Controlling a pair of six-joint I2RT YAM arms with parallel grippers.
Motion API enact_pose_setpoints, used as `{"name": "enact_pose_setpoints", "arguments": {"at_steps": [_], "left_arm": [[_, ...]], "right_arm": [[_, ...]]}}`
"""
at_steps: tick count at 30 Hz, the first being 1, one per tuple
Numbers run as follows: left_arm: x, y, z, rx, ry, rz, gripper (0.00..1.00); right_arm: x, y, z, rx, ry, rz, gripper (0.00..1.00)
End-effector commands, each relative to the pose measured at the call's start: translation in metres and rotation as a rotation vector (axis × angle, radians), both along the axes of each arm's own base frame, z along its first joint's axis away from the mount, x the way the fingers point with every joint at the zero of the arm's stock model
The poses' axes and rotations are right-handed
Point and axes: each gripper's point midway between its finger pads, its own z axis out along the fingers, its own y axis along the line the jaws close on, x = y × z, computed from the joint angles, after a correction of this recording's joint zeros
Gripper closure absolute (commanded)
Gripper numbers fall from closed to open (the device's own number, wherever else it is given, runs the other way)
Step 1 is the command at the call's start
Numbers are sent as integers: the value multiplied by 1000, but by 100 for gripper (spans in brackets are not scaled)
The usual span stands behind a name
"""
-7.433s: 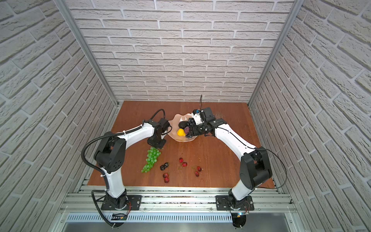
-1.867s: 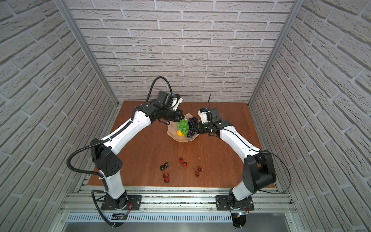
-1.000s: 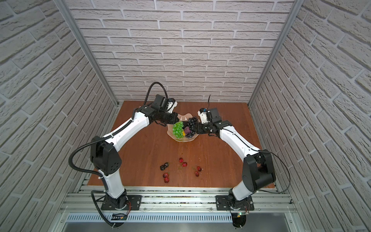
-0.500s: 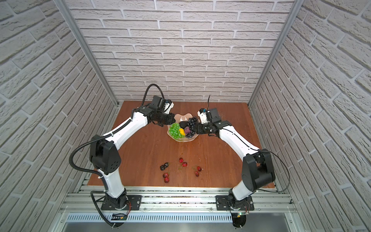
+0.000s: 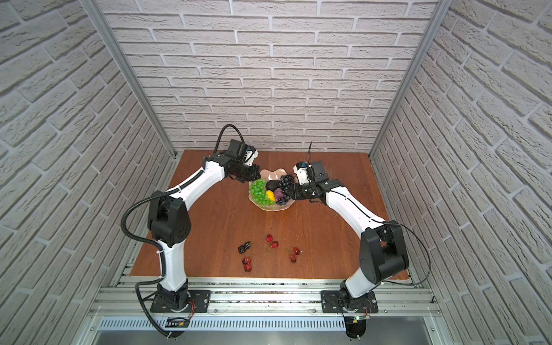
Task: Place and organize the fake fruits in the fruit bowl
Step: 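Lower the green grapes into the bowl beside the lemon with the left gripper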
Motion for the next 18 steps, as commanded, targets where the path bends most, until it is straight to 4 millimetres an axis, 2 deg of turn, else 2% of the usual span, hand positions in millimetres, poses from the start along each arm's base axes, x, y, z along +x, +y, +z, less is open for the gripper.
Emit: {"name": "enact_pose_setpoints", "arguments": {"at_steps": [1, 6, 12, 18], "left_arm": [[9, -4, 0, -5, -17, -27, 100], [22, -11, -10, -9, -7, -30, 100], [28, -15, -25, -7, 15, -36, 100], [30, -11, -33, 4, 7, -41, 93]], "right_arm": [[6, 0, 9, 0, -25, 2, 59], [6, 1, 7, 6, -20, 4, 59], [4, 0, 9, 6, -20, 2, 59], [4, 1, 10, 5, -14, 6, 59]]}}
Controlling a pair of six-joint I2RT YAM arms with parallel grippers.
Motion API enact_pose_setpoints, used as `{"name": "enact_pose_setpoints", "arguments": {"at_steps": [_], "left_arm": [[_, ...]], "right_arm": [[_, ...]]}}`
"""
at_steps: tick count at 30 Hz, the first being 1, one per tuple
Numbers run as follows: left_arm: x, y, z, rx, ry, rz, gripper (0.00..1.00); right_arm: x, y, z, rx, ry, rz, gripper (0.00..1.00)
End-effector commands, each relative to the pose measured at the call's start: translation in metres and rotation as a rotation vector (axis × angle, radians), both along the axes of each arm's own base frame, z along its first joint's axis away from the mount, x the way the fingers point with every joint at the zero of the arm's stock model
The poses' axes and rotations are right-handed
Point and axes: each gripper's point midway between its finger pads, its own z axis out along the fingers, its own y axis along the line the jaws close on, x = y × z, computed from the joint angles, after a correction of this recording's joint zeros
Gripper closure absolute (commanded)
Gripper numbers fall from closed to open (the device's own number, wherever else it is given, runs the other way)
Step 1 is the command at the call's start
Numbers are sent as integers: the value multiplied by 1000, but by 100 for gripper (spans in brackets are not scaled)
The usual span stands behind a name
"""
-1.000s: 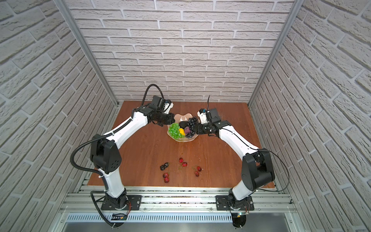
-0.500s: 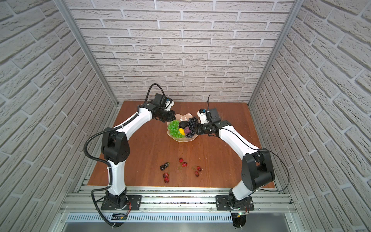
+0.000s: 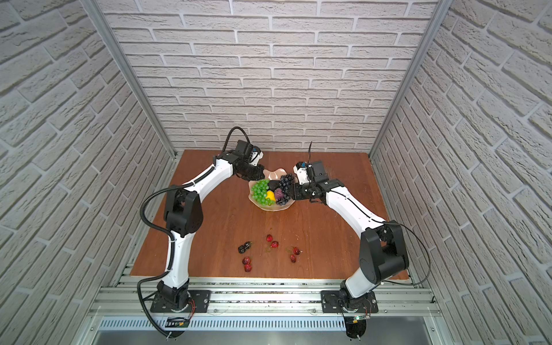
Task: Place and organize the fake fruits in the fruit bowl
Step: 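Lower the green grapes into the bowl beside the lemon with the left gripper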
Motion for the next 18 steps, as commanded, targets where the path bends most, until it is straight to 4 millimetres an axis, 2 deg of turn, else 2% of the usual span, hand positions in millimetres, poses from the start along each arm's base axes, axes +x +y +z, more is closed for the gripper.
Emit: {"name": "enact_pose_setpoints", "arguments": {"at_steps": [1, 7, 11, 18], "left_arm": [[5, 3, -4, -6, -18, -15, 93], [6, 7, -16, 1, -7, -21, 87], [9, 5, -12, -8, -19, -22, 74], [12, 5, 1, -12, -42, -23, 64]], "right_arm": [[5, 1, 12, 6, -20, 5, 59], [4, -2, 17, -2, -28, -7, 59], [3, -1, 18, -1, -23, -3, 59], [3, -2, 25, 1, -45, -11, 59]]}}
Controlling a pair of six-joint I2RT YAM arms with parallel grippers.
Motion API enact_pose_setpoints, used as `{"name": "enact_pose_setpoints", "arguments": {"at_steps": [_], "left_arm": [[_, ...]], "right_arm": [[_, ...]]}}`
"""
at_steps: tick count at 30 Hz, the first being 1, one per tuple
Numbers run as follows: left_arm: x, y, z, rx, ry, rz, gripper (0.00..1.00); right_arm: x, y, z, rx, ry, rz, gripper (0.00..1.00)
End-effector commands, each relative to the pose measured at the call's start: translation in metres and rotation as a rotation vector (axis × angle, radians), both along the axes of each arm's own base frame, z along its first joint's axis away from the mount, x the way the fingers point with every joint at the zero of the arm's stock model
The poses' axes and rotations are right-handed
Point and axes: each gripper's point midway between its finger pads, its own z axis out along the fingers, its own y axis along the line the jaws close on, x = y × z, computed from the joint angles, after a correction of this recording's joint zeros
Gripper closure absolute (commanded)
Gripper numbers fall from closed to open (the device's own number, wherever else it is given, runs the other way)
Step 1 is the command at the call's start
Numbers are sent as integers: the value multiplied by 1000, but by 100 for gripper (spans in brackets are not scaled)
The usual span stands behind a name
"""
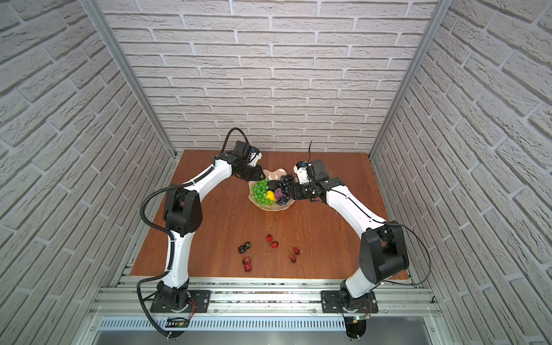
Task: Place and organize the fake fruits in the fruit bowl
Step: 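Lower the green grapes into the bowl beside the lemon with the left gripper, then open the left gripper and lift it away from the bowl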
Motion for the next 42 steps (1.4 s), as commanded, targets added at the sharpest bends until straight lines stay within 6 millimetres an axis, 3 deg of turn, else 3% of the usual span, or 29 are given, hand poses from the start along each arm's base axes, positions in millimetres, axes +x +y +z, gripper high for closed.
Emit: {"name": "enact_pose_setpoints", "arguments": {"at_steps": [1, 8, 14, 21, 26, 30, 36, 42], "left_arm": [[9, -1, 11, -15, -45, -11, 62], [11, 0, 23, -8, -77, -12, 47], [13, -1, 27, -3, -87, -25, 42], [9, 11, 59, 28, -153, -5, 38], [-13, 31, 83, 56, -186, 39, 38], [-38, 51, 89, 75, -180, 99, 39], [-78, 75, 87, 80, -151, 169, 39], [-116, 91, 68, 76, -120, 217, 39]], "right_arm": [[6, 0, 23, 13, -65, -4, 59], [6, 0, 30, 20, -84, -7, 59], [4, -1, 32, 18, -90, -9, 59], [5, -1, 46, 20, -116, -10, 59], [1, -4, 46, 5, -116, -12, 58], [-3, -2, 43, -15, -104, -10, 58], [-18, 3, 32, -67, -73, 6, 56], [-55, 4, 11, -174, 18, 35, 56]]}}
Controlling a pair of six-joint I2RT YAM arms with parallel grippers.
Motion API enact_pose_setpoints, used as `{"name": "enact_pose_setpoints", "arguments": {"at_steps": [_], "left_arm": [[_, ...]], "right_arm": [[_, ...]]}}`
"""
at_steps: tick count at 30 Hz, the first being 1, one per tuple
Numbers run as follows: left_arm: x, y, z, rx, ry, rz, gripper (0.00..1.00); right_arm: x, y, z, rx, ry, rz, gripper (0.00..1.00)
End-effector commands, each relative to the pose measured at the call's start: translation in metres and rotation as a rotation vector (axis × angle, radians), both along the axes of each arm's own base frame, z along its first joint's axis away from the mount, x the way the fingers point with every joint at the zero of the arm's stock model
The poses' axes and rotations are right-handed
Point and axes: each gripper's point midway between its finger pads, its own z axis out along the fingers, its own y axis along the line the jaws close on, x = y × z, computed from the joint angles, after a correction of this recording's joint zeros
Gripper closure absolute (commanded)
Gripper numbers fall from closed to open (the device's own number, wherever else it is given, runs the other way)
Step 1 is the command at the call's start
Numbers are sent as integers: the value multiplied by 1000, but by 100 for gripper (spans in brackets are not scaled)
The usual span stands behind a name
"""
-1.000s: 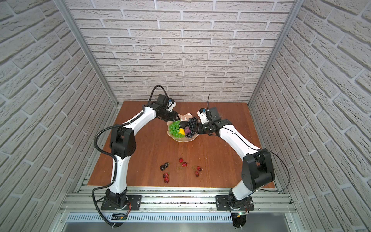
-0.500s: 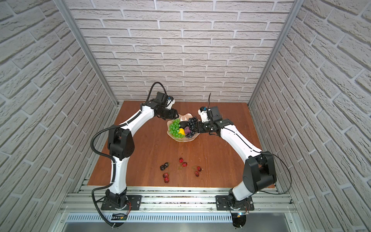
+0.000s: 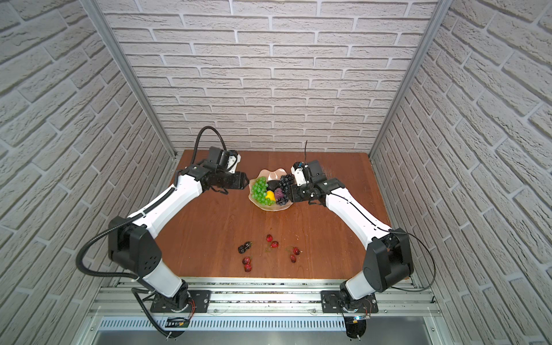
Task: Place and organize the fake fruits in the fruit bowl
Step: 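Open the left gripper and lift it away from the bowl, then move the right gripper down to the red cherry pair and grasp its stem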
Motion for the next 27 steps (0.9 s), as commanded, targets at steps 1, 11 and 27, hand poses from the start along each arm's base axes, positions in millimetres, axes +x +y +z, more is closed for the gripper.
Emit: {"name": "enact_pose_setpoints", "arguments": {"at_steps": [1, 11, 27], "left_arm": [[-7, 4, 5, -35, -35, 50, 39], [-20, 4, -9, -49, -31, 49, 39], [-27, 26, 0, -62, -68, 104, 35]], "right_arm": [[-30, -7, -8, -70, 47, -4, 56], [-108, -10, -46, -223, 203, 19, 55], [-167, 25, -108, -516, 337, 311, 51]]}}
